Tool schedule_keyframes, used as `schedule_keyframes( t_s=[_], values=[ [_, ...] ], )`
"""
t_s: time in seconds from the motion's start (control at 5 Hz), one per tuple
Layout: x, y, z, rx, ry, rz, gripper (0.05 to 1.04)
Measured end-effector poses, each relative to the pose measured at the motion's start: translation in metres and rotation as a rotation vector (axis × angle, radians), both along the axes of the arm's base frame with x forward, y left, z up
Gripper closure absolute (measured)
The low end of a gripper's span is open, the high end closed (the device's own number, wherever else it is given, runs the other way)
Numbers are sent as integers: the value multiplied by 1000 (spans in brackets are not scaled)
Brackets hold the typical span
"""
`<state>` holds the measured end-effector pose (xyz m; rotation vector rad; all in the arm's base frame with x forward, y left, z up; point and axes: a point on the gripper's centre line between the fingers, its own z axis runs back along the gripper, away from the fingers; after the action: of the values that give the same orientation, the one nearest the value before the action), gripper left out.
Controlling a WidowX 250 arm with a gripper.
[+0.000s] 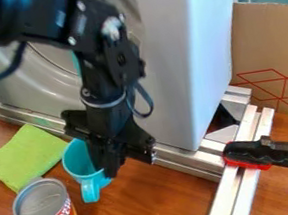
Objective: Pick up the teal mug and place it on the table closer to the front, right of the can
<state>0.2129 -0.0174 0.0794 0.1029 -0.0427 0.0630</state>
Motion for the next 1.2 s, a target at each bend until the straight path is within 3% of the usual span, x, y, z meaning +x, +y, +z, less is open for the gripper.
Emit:
schedule_keyframes(
  t_s=[0.4, 0.6, 1.0, 1.2],
  values=[
    [-18, -46, -27, -164, 82, -151, 996],
    [-23, -47, -46, -155, 172, -270, 996],
    [-42, -37, -71, -148, 149, -241, 996],
    [-44, -39, -79, -171, 138, -238, 996]
  ],
)
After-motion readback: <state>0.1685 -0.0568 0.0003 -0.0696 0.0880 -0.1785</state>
